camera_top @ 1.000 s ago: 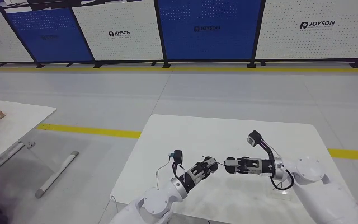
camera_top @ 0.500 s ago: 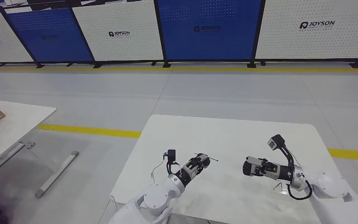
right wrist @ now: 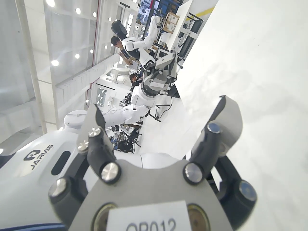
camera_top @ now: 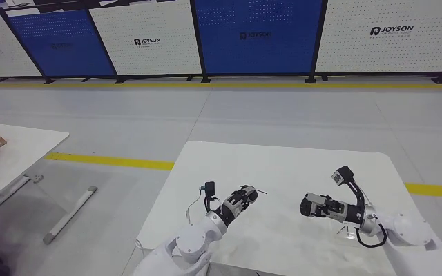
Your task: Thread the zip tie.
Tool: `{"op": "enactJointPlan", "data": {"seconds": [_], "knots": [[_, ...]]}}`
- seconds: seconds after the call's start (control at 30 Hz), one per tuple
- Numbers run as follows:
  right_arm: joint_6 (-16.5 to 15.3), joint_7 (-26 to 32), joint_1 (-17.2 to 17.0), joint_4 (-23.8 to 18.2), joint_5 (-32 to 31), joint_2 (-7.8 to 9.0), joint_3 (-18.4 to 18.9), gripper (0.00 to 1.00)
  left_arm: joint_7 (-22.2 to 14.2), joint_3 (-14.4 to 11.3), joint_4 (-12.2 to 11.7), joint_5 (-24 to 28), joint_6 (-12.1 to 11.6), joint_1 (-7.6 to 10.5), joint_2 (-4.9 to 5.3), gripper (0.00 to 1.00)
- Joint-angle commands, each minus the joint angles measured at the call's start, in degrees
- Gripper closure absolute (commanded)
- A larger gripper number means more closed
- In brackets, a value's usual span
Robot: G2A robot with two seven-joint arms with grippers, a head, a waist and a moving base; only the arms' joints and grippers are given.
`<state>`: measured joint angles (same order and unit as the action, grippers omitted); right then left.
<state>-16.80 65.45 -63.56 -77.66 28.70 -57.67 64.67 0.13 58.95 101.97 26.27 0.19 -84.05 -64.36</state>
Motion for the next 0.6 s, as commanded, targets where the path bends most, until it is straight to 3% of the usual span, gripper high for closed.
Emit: {"op": "enactJointPlan", "data": {"seconds": [0.0,0.33,0.4,0.57], "knots": [[0.0,0.0,0.0,0.0,0.0,0.00,0.0,0.00,-0.4,1.2,0.9,1.1,-1.5,-0.66,0.08,1.00],[0.0,0.0,0.0,0.0,0.0,0.00,0.0,0.00,-4.9,7.1,8.0,5.6,-7.2,-5.79,0.67,1.00],[0.0,0.0,0.0,0.0,0.0,0.00,0.0,0.00,-6.9,7.6,8.5,7.0,-7.5,-6.46,0.75,1.00],[0.0,0.0,0.0,0.0,0.0,0.00,0.0,0.00,-6.9,7.6,8.5,7.0,-7.5,-6.46,0.75,1.00]]}}
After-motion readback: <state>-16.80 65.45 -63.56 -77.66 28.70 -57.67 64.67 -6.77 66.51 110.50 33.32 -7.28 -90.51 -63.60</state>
